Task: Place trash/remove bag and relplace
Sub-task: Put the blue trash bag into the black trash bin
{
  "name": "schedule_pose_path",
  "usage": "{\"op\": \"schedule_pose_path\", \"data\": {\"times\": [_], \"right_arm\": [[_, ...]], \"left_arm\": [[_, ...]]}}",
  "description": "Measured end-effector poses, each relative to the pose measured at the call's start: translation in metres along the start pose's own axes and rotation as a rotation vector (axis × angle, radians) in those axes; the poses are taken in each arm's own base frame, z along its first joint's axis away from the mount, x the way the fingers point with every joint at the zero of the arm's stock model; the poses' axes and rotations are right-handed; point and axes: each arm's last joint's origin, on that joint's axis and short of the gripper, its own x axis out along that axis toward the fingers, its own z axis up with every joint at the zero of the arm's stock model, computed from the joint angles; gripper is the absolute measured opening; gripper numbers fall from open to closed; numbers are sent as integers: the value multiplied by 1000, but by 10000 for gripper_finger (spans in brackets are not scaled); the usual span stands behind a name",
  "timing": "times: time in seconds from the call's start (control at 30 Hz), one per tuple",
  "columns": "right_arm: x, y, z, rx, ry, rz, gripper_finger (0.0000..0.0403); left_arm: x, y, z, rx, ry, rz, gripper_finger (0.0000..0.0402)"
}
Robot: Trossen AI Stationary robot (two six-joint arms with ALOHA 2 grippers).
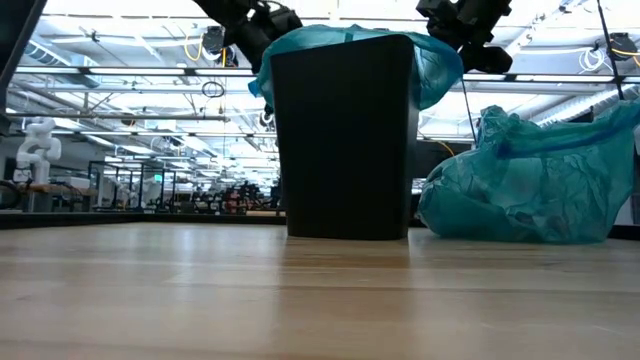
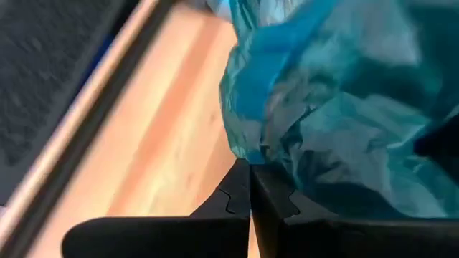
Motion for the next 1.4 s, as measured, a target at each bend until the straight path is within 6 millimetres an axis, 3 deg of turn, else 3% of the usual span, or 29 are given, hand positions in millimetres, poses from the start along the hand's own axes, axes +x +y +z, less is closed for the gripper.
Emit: {"op": "schedule_pose_path", "data": {"times": [0.23, 0.37, 0.67, 0.8, 1.23, 1.4], "right_arm": [[0, 0, 0, 15, 1, 0, 137], [0, 0, 0, 18, 3, -2, 137], [0, 0, 0, 18, 4, -2, 137], [0, 0, 0, 18, 4, -2, 137], [0, 0, -1, 53, 10, 6, 137], [-11, -2, -2, 39, -19, 27, 137]], "left_arm": [[25, -1, -20, -63, 217, -58, 1], [30, -7, -25, -54, 270, -85, 1], [0, -24, -20, -60, 197, -305, 15], [-8, -26, -18, -45, 166, -300, 20], [-7, -24, -20, -21, 202, -149, 25], [-12, -17, -23, -39, 219, -138, 37]]}}
